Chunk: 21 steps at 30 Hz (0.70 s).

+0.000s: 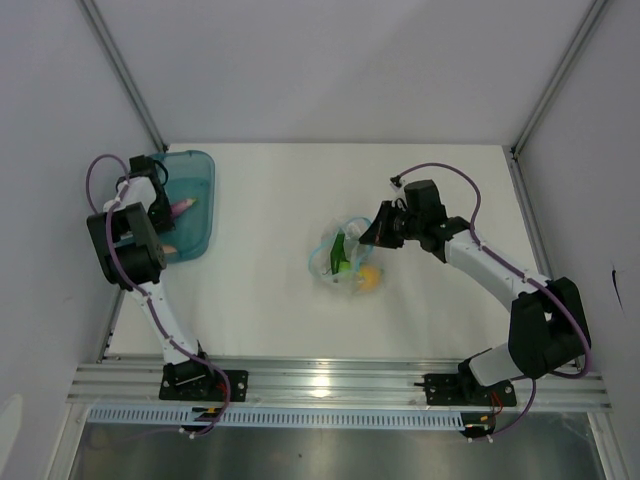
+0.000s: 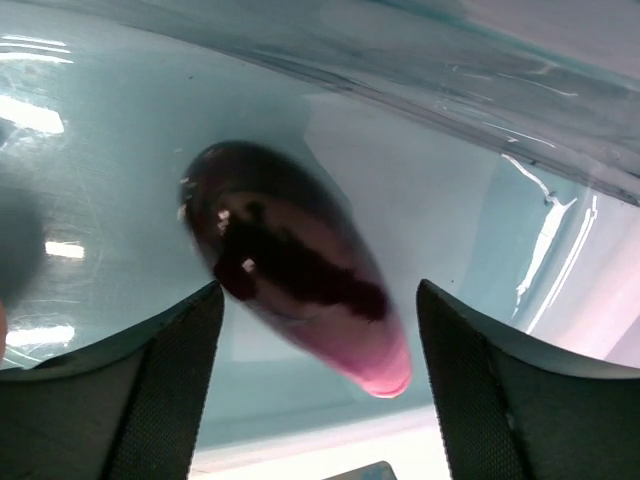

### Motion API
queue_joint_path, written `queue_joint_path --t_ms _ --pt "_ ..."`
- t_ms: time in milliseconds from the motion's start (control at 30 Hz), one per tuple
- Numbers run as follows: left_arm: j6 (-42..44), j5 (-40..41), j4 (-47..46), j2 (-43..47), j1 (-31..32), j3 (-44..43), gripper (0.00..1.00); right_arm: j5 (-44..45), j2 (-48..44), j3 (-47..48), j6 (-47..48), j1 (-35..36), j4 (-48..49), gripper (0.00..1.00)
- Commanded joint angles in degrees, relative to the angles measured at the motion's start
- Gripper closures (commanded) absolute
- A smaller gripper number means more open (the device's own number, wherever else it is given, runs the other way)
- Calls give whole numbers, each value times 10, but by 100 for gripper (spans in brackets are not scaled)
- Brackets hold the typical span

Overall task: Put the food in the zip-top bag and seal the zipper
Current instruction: Pick up the fake vegetable from the bin.

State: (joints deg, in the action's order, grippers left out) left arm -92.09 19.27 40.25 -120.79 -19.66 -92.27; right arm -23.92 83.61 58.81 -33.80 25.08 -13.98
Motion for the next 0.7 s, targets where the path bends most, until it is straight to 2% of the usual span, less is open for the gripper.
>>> queue_joint_path --t_ms 0,133,200,267,300,400,433,467,500,533,667 --pt "-9 6 -10 -6 2 -5 23 -4 2 -5 8 -4 22 100" --pt "2 0 -28 -6 1 3 34 -3 2 -5 6 -4 22 100" --pt "5 -13 -44 -4 0 8 44 -3 2 -5 7 -4 21 100" --pt "3 -23 -63 3 -3 22 50 -3 2 -5 5 -3 20 100" --pt "4 -31 -68 6 -4 27 58 -2 1 -4 5 -3 19 100" --pt "9 -39 -83 19 -7 43 71 -1 -1 -3 1 -3 17 100" --pt "11 -46 -90 23 -10 47 80 0 -5 -3 1 -2 16 100" --pt "14 -51 -97 28 -13 53 84 3 -7 -3 1 -3 15 100" --pt "15 -58 -107 33 -14 73 94 7 -7 -3 1 -3 15 100" --pt "14 -68 -120 44 -20 80 98 11 -9 -4 1 -3 15 100" --pt "14 -91 -161 78 -26 121 99 17 -8 -1 5 -2 5 100"
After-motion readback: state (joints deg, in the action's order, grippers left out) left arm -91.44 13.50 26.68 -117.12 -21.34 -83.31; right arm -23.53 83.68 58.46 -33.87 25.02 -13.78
